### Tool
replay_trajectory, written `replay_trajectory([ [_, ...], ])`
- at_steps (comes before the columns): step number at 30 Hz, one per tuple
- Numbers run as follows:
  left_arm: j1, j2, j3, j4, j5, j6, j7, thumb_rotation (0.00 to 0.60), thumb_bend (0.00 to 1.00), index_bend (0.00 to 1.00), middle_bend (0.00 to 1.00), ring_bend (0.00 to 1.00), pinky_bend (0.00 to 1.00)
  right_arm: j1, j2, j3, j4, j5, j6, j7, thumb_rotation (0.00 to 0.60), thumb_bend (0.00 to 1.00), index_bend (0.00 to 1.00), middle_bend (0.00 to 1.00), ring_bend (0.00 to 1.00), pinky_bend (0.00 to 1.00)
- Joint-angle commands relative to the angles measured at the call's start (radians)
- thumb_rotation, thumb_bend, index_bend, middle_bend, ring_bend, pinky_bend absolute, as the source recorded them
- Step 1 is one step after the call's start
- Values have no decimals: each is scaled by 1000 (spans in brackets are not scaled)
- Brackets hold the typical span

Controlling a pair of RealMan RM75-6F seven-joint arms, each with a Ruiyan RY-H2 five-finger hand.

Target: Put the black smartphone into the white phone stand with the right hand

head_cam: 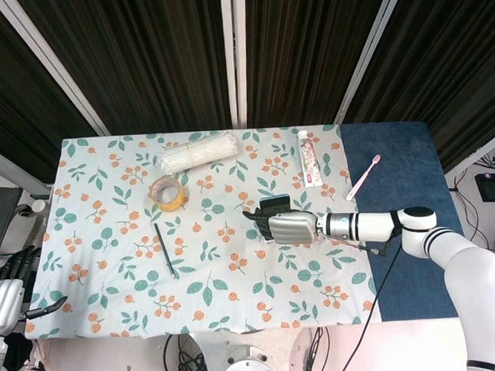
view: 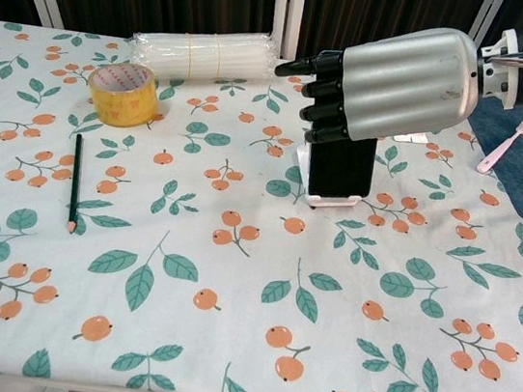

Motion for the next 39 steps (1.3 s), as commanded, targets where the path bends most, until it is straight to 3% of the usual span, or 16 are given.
replay_trajectory([
  [1, 0, 0, 0, 0, -1, -1, 0, 304, 75, 82, 62, 69, 216, -1, 1, -1, -3, 7, -11, -6, 600, 327, 431, 235, 199, 0],
  [5, -1, 0, -1, 0, -5, -6, 0, 302, 75, 105, 62, 69, 216, -3, 6, -1, -14, 20, -30, -18, 600, 322, 355, 207, 134, 0],
  [11, -1, 0, -2, 0, -5, -6, 0, 303, 74, 109, 62, 69, 216, -8, 15, 10, -38, 45, -57, -47, 600, 245, 68, 116, 32, 0],
  [13, -2, 0, -2, 0, -5, -6, 1, 303, 75, 109, 62, 69, 216, -11, 18, 14, -46, 54, -67, -61, 600, 228, 16, 101, 16, 0],
  [26, 1, 0, -2, 2, -6, -4, -2, 304, 74, 109, 62, 69, 216, -35, 62, 36, -107, 89, -55, -111, 600, 165, 0, 0, 0, 0],
  [33, 8, 2, -5, 5, -8, 8, -11, 301, 75, 109, 62, 69, 216, -203, 213, 77, -324, 178, 156, -174, 600, 107, 0, 0, 0, 0],
  [36, 9, 2, -7, 5, -8, 12, -13, 301, 74, 109, 62, 69, 216, -353, 276, 74, -427, 227, 323, -205, 600, 99, 0, 0, 0, 0],
  [39, 7, 3, -8, 0, -4, 13, -6, 302, 75, 109, 62, 69, 216, -533, 283, 56, -471, 300, 508, -136, 600, 123, 0, 0, 0, 0],
])
